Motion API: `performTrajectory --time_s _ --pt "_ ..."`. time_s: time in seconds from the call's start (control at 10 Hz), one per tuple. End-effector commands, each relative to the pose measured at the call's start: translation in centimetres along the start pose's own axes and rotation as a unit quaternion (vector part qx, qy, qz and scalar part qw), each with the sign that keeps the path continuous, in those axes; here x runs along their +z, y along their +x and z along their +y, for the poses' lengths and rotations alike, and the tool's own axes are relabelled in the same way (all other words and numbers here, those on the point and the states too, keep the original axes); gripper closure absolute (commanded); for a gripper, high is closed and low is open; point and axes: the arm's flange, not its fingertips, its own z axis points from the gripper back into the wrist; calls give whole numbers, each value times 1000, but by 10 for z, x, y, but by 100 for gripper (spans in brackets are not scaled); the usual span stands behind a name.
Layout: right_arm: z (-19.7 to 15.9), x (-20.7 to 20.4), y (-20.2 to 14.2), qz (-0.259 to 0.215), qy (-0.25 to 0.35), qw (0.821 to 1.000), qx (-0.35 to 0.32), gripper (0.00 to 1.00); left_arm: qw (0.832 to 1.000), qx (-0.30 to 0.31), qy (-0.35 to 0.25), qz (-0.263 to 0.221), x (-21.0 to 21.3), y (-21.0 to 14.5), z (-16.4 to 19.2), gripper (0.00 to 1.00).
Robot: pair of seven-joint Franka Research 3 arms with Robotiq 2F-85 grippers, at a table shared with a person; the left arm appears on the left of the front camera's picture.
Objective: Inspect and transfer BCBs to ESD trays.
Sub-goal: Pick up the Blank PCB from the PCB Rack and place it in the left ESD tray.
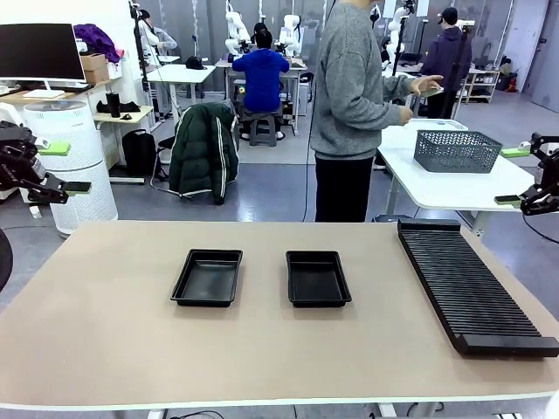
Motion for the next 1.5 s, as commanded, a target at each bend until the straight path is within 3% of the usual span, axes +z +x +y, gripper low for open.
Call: performTrajectory --time_s 0.0,0.4,0.7,0.8,1.4 --pt "2 -4 -1 5 44 999 -15 0 1000 11 -15 16 0 -3 -4 0" --pt "-3 -5 4 27 83 996 -18 0 999 17 -22 21 7 -2 -2 0" --pt "-6 -3 8 40 80 996 -25 0 998 18 -37 37 10 2 0 0" --pt "-6 -5 9 42 75 996 -32 0 1000 14 -24 14 2 -1 1 0" --pt "-8 -8 2 34 71 997 -18 0 1000 14 -24 14 2 -1 1 0"
